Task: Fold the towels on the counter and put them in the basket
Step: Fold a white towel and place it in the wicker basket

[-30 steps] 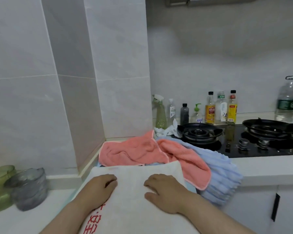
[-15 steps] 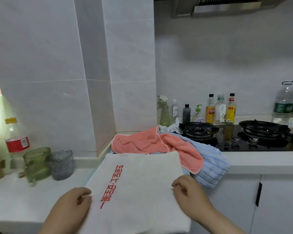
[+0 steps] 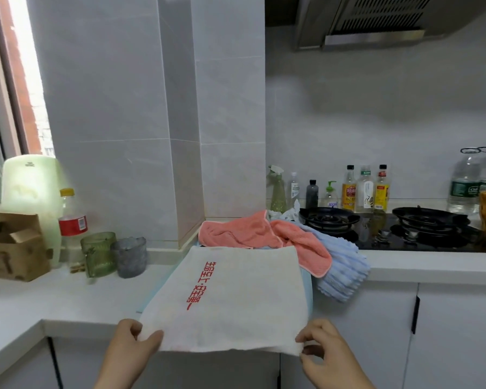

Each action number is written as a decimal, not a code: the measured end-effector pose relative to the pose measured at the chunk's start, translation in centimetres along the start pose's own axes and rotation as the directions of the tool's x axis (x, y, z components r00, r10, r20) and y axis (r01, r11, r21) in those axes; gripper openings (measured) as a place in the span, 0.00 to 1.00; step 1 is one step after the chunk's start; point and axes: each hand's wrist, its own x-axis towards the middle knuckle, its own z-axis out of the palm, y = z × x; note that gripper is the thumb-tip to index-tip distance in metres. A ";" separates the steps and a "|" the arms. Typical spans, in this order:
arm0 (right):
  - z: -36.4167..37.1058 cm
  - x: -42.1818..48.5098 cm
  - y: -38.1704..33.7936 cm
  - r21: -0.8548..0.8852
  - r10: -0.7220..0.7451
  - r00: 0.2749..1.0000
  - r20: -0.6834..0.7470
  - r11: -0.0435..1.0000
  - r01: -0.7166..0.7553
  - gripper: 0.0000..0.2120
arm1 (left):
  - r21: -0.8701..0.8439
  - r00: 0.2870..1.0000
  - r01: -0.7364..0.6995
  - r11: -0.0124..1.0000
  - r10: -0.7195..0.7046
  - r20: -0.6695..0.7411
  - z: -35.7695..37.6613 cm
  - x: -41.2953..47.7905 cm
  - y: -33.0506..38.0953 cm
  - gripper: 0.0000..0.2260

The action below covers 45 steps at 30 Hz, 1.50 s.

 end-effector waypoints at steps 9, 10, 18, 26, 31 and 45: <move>-0.6 1.0 -1.5 -0.140 0.035 0.997 -0.070 0.989 -0.044 0.13 | -0.143 0.998 0.047 0.989 -0.043 0.035 -0.8 -1.0 1.8 0.14; -0.5 1.1 -1.6 -0.141 0.044 0.997 -0.060 0.989 -0.052 0.12 | -0.135 0.998 0.043 0.990 -0.036 0.048 -0.8 -0.9 2.0 0.12; -0.8 1.9 -2.6 -0.088 0.179 0.983 -0.041 0.979 -0.182 0.10 | -0.210 0.989 0.080 0.974 -0.051 0.141 -1.6 0.6 3.0 0.11; -2.7 3.9 -6.2 0.334 0.392 0.919 0.028 0.863 -0.378 0.07 | -0.305 0.972 0.191 0.933 -0.136 0.194 -2.6 1.5 4.5 0.06; -3.1 2.2 -5.8 0.456 0.417 0.898 0.140 0.778 -0.432 0.14 | -0.355 0.974 0.179 0.918 -0.115 0.194 -2.9 0.4 4.0 0.10; -5.0 0.8 -5.4 0.593 0.309 0.941 0.139 0.735 -0.329 0.15 | -0.658 0.921 0.313 0.684 -0.051 0.386 -5.3 -2.4 3.2 0.05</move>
